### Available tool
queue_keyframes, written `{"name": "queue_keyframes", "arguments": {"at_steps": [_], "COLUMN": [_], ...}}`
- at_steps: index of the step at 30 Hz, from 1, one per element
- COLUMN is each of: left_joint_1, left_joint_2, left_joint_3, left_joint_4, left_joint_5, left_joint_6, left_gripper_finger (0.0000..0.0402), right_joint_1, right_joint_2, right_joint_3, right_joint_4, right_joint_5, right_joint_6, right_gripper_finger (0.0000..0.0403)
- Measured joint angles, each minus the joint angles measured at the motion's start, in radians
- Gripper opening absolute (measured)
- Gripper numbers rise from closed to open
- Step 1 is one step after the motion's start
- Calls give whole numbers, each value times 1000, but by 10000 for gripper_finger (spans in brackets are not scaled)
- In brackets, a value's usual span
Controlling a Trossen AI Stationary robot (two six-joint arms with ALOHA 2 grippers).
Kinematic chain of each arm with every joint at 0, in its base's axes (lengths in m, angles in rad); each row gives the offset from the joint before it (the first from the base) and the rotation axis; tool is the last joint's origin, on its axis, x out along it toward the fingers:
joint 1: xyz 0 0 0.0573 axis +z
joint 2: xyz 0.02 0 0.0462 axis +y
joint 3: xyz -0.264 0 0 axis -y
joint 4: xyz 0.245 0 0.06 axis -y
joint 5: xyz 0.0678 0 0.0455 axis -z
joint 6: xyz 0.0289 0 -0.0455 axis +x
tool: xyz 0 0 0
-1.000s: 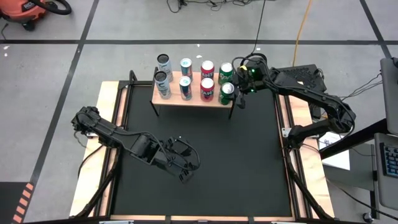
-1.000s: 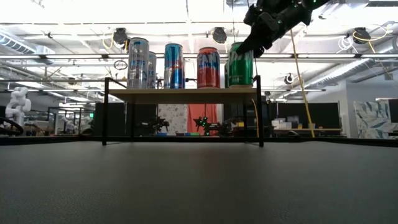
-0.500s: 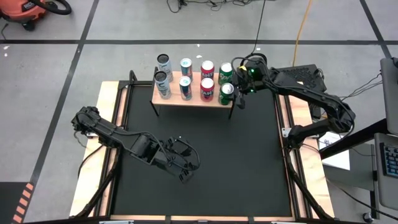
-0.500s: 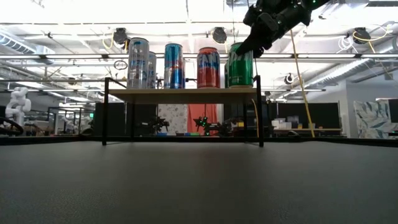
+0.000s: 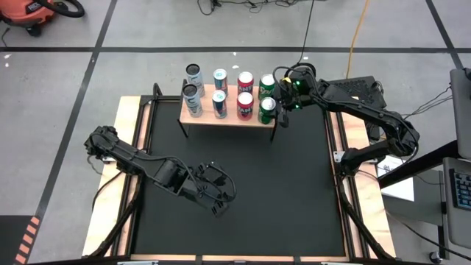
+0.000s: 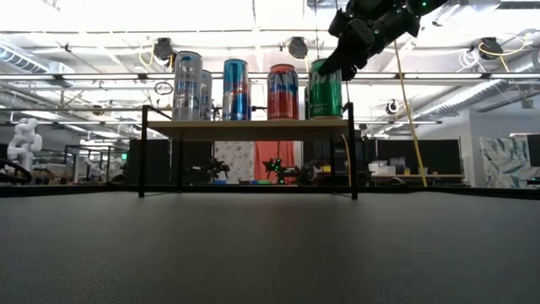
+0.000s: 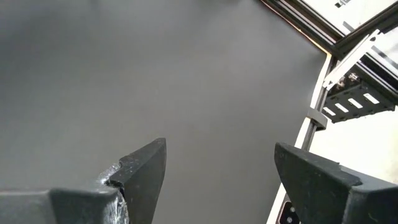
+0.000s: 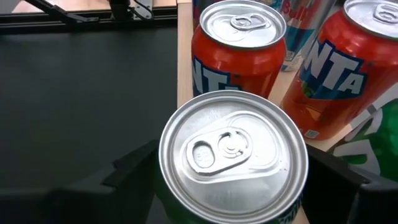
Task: Place canned beverage on shelf
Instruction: Put the green soda can, aligned with the other green soda can on the shelf
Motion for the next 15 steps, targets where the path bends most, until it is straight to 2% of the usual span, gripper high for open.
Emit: {"name": "queue_keyframes", "arguments": {"at_steps": [8, 15], "left_joint_1": [0, 0], "left_joint_2": [0, 0], "left_joint_3": [0, 0], "left_joint_4": [-1, -2], "left_joint_5": [0, 0], "left_joint_6": [0, 1], "left_gripper_finger": [299, 299], "right_joint_1": [0, -1], "right_joint_2": [4, -3], "right_joint_3": [-4, -3], "right_joint_4": [-14, -4], "right_joint_5": [7, 7], "right_joint_6": [13, 25], "right_gripper_finger": [347, 354]}}
